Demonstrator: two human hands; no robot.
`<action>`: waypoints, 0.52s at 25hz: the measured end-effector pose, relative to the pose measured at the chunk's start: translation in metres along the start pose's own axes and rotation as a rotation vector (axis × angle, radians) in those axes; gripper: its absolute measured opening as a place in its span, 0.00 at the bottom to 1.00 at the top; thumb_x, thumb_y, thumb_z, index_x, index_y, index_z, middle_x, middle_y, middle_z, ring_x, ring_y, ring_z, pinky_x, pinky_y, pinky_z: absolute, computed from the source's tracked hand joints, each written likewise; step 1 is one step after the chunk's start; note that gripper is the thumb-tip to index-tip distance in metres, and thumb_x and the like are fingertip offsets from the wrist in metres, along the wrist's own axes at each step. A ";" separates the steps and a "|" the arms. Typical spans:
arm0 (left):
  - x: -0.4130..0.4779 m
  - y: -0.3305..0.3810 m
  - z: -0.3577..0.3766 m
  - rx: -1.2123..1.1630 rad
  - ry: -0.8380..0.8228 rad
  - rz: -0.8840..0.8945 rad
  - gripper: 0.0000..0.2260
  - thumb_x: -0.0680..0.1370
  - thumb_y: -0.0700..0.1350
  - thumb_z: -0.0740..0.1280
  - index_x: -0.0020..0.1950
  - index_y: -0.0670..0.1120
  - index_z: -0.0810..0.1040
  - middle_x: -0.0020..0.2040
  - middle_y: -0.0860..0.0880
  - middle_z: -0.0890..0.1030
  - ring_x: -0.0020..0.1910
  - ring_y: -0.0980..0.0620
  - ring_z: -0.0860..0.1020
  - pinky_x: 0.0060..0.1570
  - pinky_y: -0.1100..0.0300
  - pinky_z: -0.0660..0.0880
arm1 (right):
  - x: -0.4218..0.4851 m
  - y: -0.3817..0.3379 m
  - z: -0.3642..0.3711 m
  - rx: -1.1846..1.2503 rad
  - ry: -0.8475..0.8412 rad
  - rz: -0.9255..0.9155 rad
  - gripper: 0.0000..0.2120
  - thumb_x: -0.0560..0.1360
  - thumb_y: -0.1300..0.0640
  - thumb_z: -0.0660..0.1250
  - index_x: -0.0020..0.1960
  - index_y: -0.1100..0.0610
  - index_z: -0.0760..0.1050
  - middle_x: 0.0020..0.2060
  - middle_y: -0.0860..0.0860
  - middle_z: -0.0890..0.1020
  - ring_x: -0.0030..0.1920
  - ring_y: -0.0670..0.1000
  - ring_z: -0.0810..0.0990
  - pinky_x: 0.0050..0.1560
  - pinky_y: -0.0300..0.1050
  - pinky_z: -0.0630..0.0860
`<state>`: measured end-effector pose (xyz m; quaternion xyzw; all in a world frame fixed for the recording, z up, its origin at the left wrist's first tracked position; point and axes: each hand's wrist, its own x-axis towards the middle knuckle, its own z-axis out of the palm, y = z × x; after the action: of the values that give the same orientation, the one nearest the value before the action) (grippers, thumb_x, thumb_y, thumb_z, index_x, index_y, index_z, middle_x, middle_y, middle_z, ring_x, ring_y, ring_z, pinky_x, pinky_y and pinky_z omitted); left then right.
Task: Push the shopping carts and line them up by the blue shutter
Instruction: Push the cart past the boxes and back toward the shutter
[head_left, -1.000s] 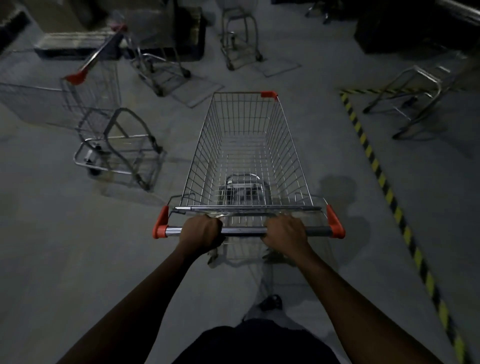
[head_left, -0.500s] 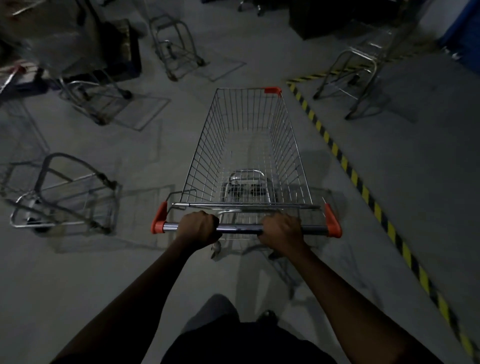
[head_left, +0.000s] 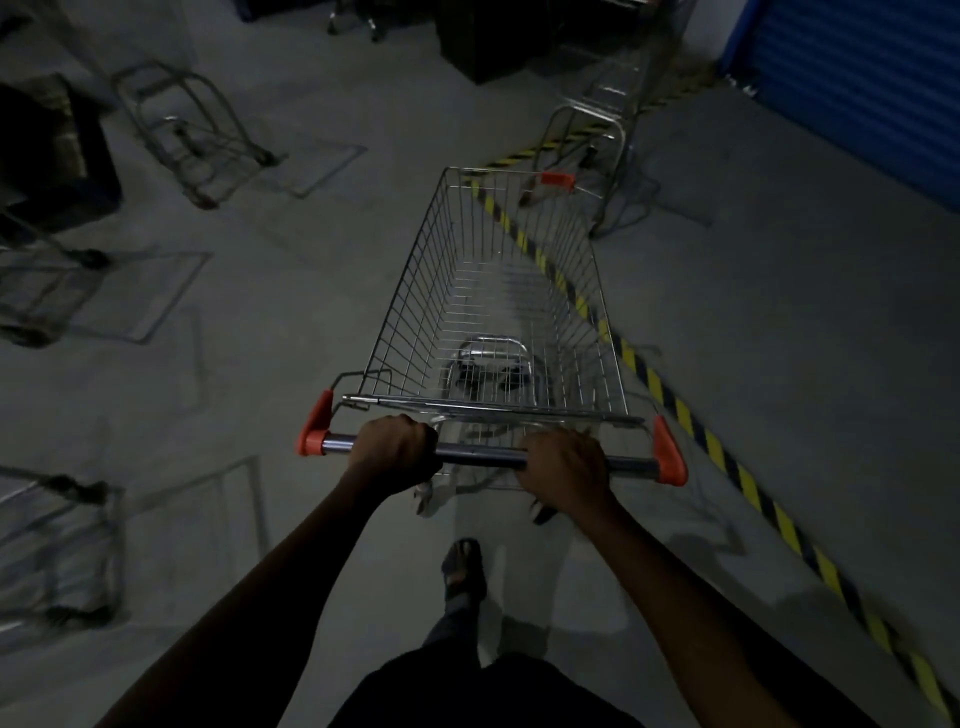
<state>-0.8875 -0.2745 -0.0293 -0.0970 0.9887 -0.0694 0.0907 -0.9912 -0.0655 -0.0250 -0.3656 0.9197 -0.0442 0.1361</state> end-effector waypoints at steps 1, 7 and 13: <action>0.024 -0.001 -0.002 0.001 0.021 0.020 0.12 0.65 0.57 0.71 0.35 0.49 0.78 0.29 0.48 0.78 0.26 0.45 0.78 0.28 0.59 0.72 | 0.015 0.010 -0.007 0.007 0.006 0.035 0.11 0.71 0.45 0.67 0.47 0.50 0.80 0.46 0.50 0.83 0.50 0.55 0.80 0.53 0.48 0.74; 0.161 0.001 -0.029 -0.026 0.115 0.222 0.12 0.69 0.56 0.68 0.42 0.48 0.81 0.36 0.46 0.81 0.35 0.42 0.80 0.33 0.58 0.70 | 0.096 0.069 -0.037 0.013 0.034 0.238 0.13 0.71 0.42 0.67 0.46 0.51 0.80 0.44 0.51 0.83 0.47 0.56 0.81 0.47 0.46 0.76; 0.286 0.016 -0.046 0.016 0.165 0.359 0.16 0.57 0.58 0.76 0.32 0.48 0.78 0.26 0.48 0.77 0.24 0.45 0.77 0.24 0.60 0.69 | 0.164 0.134 -0.062 -0.018 0.091 0.367 0.14 0.69 0.43 0.67 0.48 0.52 0.81 0.43 0.52 0.84 0.46 0.57 0.82 0.45 0.46 0.76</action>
<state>-1.1751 -0.3124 -0.0343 0.0878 0.9936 -0.0678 0.0212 -1.2112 -0.0816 -0.0252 -0.1907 0.9765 -0.0269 0.0971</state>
